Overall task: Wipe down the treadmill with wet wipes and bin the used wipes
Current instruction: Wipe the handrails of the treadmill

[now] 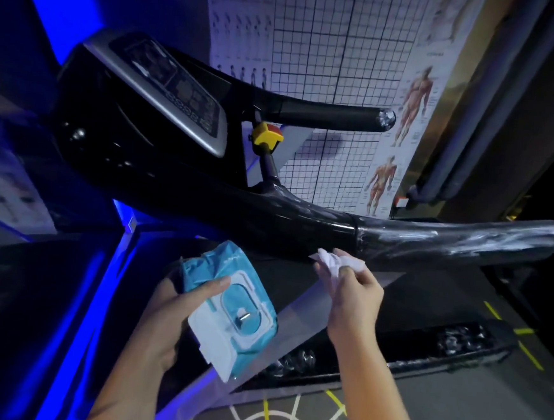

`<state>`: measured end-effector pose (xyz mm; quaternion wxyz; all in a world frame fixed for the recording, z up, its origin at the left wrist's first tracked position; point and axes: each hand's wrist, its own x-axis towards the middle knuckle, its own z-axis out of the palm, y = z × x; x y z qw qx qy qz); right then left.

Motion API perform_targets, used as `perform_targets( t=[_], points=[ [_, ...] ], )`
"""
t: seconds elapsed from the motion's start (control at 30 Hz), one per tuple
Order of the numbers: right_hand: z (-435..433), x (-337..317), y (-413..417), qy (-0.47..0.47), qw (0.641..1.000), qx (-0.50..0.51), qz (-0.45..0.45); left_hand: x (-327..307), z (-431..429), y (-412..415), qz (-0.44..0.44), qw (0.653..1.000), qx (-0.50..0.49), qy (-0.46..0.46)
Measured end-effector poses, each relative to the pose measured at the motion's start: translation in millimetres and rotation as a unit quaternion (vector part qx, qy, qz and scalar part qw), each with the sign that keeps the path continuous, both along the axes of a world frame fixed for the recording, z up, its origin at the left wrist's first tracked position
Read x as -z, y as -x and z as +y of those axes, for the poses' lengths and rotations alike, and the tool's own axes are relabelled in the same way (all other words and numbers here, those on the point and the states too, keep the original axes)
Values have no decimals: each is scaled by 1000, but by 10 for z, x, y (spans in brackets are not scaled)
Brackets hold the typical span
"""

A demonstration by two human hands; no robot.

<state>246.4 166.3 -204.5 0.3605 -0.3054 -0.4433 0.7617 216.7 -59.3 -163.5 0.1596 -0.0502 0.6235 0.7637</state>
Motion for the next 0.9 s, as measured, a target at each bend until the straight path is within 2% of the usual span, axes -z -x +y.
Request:
perform_targets(
  t=[0.13, 0.17, 0.23, 0.33, 0.5, 0.63, 0.73, 0.9],
  points=[
    [-72, -171, 129, -17, 999, -27, 11, -293, -152, 128, 35, 999, -1, -6],
    [-99, -201, 165, -51, 998, -18, 16, -384, -181, 163, 46, 999, -11, -7],
    [-169, -239, 255, -178, 984, 13, 0, -578, -220, 254, 72, 997, -32, -20],
    [-284, -206, 403, -346, 937, 46, 7, -874, -199, 484, 136, 987, -53, -74],
    [-651, -300, 801, -521, 850, 72, 22, -1109, -5, 1118, 238, 952, -142, -129],
    [-923, -367, 1123, -592, 806, 26, -9, -1201, 254, 1500, 253, 922, -234, -174],
    [-1005, -342, 1232, -641, 765, -1, -54, -1184, 401, 1708, 266, 918, -269, -122],
    [-905, -303, 1261, -673, 737, 34, -55, -1116, 589, 2012, 296, 918, -260, -45]
  ],
)
